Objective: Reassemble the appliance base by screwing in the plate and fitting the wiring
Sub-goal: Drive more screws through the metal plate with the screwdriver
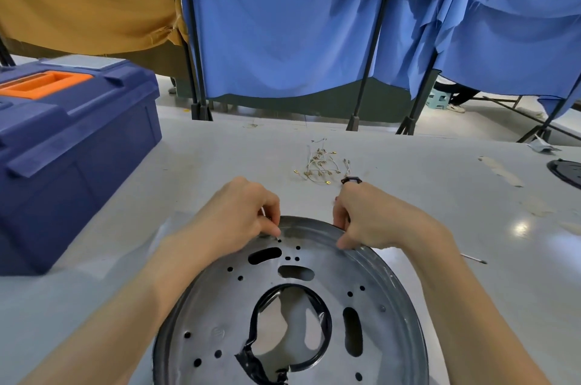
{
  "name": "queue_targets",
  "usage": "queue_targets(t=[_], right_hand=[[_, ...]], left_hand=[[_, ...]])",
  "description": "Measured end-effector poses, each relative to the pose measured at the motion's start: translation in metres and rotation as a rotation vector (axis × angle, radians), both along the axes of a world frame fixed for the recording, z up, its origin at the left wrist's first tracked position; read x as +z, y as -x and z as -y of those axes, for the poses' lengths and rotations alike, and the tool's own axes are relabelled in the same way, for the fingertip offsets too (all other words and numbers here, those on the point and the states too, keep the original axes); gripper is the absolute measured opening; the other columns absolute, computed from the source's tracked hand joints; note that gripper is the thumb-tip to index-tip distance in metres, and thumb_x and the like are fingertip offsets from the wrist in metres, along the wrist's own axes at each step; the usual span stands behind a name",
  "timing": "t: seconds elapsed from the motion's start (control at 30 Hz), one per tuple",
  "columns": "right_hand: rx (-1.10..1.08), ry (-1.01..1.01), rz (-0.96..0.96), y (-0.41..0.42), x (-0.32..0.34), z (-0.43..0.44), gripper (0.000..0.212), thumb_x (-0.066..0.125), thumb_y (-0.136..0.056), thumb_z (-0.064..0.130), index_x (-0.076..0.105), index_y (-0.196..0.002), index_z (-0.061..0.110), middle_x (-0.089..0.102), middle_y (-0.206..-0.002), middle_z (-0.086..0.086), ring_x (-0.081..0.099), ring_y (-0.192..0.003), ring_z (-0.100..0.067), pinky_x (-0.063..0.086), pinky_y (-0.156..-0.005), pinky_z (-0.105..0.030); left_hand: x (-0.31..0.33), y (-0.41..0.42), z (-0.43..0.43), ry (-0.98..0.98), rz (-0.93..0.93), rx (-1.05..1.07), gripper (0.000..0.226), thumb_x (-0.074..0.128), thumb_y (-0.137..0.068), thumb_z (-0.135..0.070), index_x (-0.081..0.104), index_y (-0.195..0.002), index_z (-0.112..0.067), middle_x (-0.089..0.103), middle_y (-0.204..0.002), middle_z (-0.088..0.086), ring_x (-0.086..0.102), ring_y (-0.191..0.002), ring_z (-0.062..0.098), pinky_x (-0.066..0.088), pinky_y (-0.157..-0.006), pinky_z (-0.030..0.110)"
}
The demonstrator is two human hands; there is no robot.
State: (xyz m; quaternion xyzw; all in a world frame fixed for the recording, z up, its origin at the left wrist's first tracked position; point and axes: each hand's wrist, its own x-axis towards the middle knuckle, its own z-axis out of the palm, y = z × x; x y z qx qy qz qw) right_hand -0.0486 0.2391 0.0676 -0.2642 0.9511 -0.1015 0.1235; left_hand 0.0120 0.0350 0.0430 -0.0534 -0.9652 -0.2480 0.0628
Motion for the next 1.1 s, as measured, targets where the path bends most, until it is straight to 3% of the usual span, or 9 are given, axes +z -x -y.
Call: queue_targets(t=[0.1, 0.17, 0.23, 0.47, 1.1], right_hand=[[0.029, -0.011, 0.015, -0.003, 0.000, 0.002, 0.022, 0.080, -0.072, 0.018, 0.060, -0.063, 0.016, 0.056, -0.051, 0.005, 0.051, -0.045, -0.011, 0.042, -0.050, -0.022], [0.039, 0.084, -0.064, -0.004, -0.002, 0.008, 0.019, 0.079, -0.076, 0.033, 0.071, -0.090, 0.022, 0.061, -0.068, 0.009, 0.055, -0.067, -0.009, 0.051, -0.068, -0.029], [0.066, 0.164, -0.097, -0.004, -0.006, 0.016, 0.025, 0.074, -0.081, 0.028, 0.072, -0.106, 0.026, 0.062, -0.075, 0.009, 0.055, -0.075, -0.009, 0.053, -0.078, -0.033], [0.107, 0.187, -0.098, -0.001, -0.012, 0.018, 0.016, 0.069, -0.083, 0.017, 0.075, -0.098, 0.018, 0.053, -0.065, 0.011, 0.050, -0.062, -0.006, 0.046, -0.066, -0.028], [0.117, 0.194, -0.088, 0.001, -0.013, 0.018, 0.013, 0.069, -0.084, 0.018, 0.075, -0.096, 0.017, 0.053, -0.067, 0.009, 0.054, -0.070, -0.016, 0.050, -0.068, -0.030]], left_hand=[[0.004, 0.004, -0.007, 0.072, 0.025, -0.037, 0.009, 0.080, -0.076, -0.021, 0.072, -0.074, -0.019, 0.069, -0.073, -0.002, 0.063, -0.073, 0.013, 0.053, -0.074, 0.035], [0.006, 0.005, -0.009, 0.099, 0.031, -0.043, 0.007, 0.080, -0.077, -0.021, 0.072, -0.075, -0.019, 0.069, -0.077, 0.000, 0.063, -0.076, 0.015, 0.053, -0.076, 0.035], [0.005, 0.006, -0.010, 0.133, 0.024, -0.049, 0.007, 0.079, -0.078, -0.023, 0.073, -0.078, -0.020, 0.069, -0.081, 0.000, 0.062, -0.079, 0.016, 0.052, -0.078, 0.037], [0.000, 0.000, -0.012, 0.193, -0.042, -0.010, 0.012, 0.074, -0.082, -0.034, 0.072, -0.087, -0.024, 0.070, -0.087, -0.005, 0.061, -0.086, 0.016, 0.050, -0.079, 0.036], [-0.006, -0.003, -0.021, 0.513, -0.130, -0.076, 0.016, 0.052, -0.097, -0.040, 0.058, -0.101, -0.026, 0.057, -0.106, -0.010, 0.055, -0.104, 0.012, 0.036, -0.070, 0.025]])
